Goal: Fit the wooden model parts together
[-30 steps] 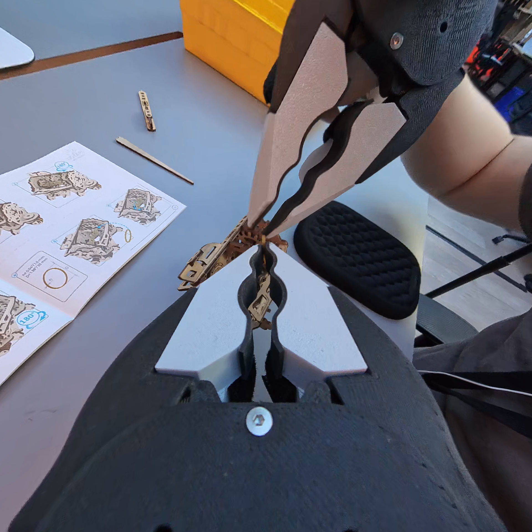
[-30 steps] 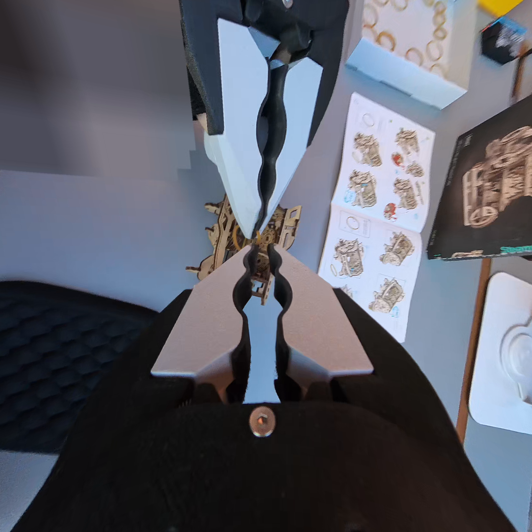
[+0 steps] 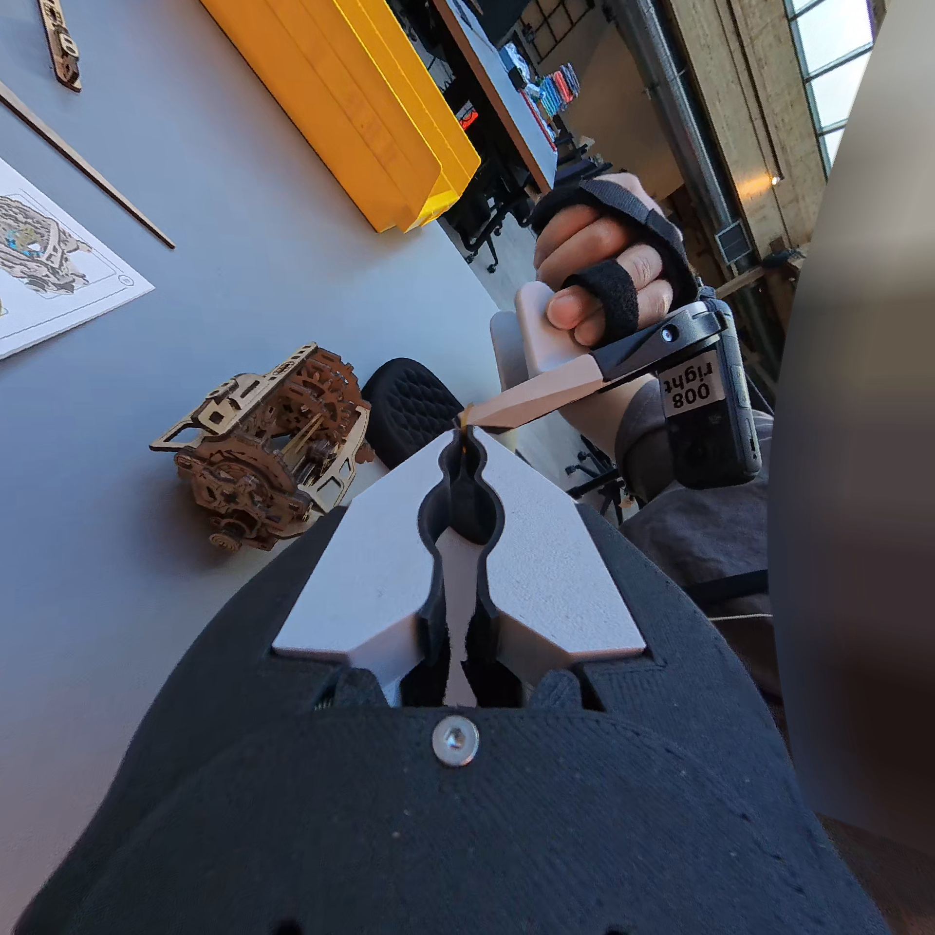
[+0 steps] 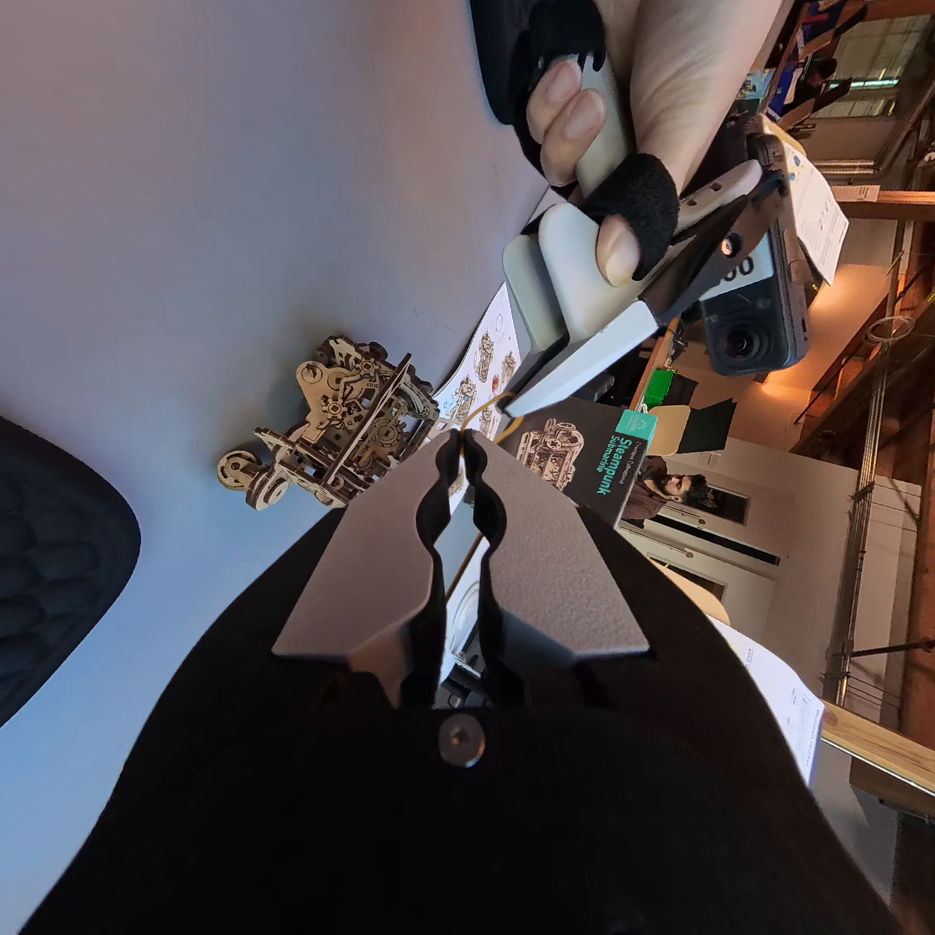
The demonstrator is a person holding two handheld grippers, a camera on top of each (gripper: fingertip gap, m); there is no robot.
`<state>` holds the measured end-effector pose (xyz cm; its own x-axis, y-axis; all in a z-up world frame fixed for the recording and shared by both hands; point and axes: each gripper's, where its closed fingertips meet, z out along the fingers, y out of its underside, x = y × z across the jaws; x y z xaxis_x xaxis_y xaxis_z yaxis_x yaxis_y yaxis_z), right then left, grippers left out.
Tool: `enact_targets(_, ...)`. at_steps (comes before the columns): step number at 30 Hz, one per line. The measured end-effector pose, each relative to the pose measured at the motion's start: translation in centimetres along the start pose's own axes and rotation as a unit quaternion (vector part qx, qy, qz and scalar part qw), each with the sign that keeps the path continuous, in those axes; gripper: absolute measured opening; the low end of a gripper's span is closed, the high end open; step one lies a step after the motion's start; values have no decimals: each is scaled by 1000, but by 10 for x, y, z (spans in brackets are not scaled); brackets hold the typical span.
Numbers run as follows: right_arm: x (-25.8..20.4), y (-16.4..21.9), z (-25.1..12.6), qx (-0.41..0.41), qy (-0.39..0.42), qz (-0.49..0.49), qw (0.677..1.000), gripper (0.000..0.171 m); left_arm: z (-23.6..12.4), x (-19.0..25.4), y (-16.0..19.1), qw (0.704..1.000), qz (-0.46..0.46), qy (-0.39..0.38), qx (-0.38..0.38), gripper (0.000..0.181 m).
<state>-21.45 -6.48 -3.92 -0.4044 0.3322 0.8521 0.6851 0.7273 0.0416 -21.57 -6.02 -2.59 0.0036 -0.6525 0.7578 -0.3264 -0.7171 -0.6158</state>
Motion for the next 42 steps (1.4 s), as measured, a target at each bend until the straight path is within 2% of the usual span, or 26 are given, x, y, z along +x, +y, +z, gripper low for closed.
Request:
enact_targets(1,2,-1,-1,1,3,-4,1000,0,-2,-1,1,1000,4,-5,-1,0)
enact_targets(4,7,-4,-6,6,4,-3,1000,0,-8,1,6,1000,2,-2,1,0)
enact_targets(10,23,-25,-19,90,-50,16,995,0,-7,27,11,997,17,76,14,0)
enact_targets(11,28,-27,-21,104,-66,28,992,0,-9,28,7,996,27,78,26,6)
enact_targets(13,37,-29,-26,126,-90,43,987,0,-18,28,-7,994,60,69,63,46)
enact_targets(14,41,-29,-27,131,-104,49,985,0,-25,28,-14,991,91,61,77,56)
enact_targets(17,49,-28,-27,128,-118,38,984,0,-36,36,-22,963,254,22,86,74)
enact_targets(19,52,-30,-25,124,-123,30,984,0,-32,52,-21,936,346,5,72,78)
enact_targets(21,52,-35,-23,124,-129,22,984,0,-25,66,-18,915,402,6,41,73)
enact_targets(25,49,-42,-22,115,-132,5,985,0,-13,64,0,874,483,-10,-60,52)
enact_targets(29,46,-47,-26,115,-137,7,984,0,-7,65,7,844,529,-9,-86,29)
enact_targets(34,42,-46,-28,107,-143,7,984,0,-1,57,13,835,536,-18,-123,24)
enact_targets(42,36,-40,-30,97,-150,12,984,0,4,51,14,819,560,-42,-116,11)
